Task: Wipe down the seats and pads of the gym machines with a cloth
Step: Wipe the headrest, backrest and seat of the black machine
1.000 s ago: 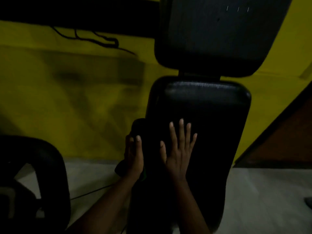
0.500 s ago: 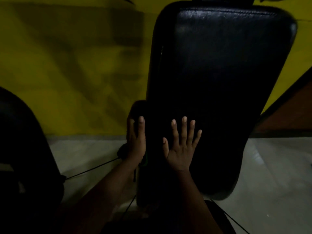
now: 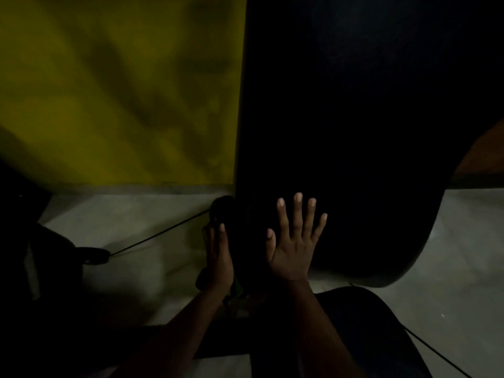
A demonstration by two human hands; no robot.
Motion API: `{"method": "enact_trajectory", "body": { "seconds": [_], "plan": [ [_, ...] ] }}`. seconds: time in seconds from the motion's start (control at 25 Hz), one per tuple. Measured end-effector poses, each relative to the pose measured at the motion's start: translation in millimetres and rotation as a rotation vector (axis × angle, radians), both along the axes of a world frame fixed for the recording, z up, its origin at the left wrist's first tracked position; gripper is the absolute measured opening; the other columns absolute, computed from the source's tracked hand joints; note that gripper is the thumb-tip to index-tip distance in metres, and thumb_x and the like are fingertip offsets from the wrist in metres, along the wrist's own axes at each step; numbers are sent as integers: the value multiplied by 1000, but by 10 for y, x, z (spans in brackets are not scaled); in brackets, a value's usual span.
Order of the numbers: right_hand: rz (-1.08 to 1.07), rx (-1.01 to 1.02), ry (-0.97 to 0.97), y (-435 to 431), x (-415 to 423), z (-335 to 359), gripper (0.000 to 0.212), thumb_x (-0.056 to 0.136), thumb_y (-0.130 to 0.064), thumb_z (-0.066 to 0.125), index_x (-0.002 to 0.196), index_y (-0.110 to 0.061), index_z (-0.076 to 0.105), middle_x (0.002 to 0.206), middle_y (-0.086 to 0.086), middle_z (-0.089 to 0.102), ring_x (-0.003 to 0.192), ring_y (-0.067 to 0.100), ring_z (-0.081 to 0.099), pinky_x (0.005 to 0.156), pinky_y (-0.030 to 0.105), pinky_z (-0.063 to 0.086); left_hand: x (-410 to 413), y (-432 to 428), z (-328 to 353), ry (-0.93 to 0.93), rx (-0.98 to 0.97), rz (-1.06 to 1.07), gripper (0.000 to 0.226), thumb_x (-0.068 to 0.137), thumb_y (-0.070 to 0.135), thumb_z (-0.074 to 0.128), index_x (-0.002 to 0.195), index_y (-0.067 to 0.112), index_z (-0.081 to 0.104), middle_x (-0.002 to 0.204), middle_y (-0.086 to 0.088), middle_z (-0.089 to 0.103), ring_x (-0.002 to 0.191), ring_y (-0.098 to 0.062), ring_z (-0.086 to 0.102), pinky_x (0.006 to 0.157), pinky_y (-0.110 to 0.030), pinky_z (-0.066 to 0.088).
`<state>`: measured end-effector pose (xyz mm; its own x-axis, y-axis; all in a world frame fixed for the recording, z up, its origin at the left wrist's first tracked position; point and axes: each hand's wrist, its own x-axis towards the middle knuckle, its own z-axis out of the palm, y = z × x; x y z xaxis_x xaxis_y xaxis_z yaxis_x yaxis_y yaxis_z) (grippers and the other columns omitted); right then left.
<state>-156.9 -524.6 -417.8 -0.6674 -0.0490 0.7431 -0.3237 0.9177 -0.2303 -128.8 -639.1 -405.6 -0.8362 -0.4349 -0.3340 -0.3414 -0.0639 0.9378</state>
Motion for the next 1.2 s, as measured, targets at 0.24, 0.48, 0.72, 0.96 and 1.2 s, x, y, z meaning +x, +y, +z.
{"method": "enact_trajectory", "body": {
  "seconds": [0.24, 0.48, 0.72, 0.96, 1.2],
  "plan": [
    [-9, -11, -21, 0, 39, -2, 52, 100, -42, 13, 148, -30, -3, 157, -8, -14, 145, 16, -9, 117, 43, -5, -30, -13, 155, 31, 87, 59, 53, 100, 35, 27, 148, 13, 20, 154, 3, 20, 140, -14, 24, 112, -26, 21],
    [-9, -55, -108, -29, 113, 21, 52, 101, -40, 14, 148, -31, -5, 157, -9, -16, 145, 16, -9, 117, 45, -4, 50, 11, 67, -23, 20, 21, 47, 101, 37, 28, 144, 17, 27, 155, -5, 21, 145, -21, 15, 107, -24, 17],
    [20, -396, -332, -290, 557, 278, 50, 99, -36, 27, 147, -33, 14, 156, -10, 5, 146, 13, 3, 117, 42, 11, 243, -278, 310, -140, -23, -52, 33, 99, 30, 38, 116, 6, 53, 108, -7, 50, 111, -30, 51, 79, -32, 37],
    [156, -1063, -648, -725, 1469, 1280, 34, 96, -37, 44, 128, -48, 37, 149, -19, 25, 133, -15, 19, 106, 8, 25, 858, -438, 1344, -259, 449, -197, 45, 95, 46, 39, 124, 17, 59, 119, -9, 65, 104, -25, 62, 86, -36, 50],
    [38, -1340, -636, -766, 1629, 1956, 49, 96, -30, 46, 141, -35, 29, 145, -13, 24, 128, -9, 24, 94, -2, 24, 1085, -153, 2348, -178, 308, -574, 66, 92, 59, 33, 146, 23, 26, 153, 8, 26, 140, -10, 25, 114, -28, 21]
  ]
}}
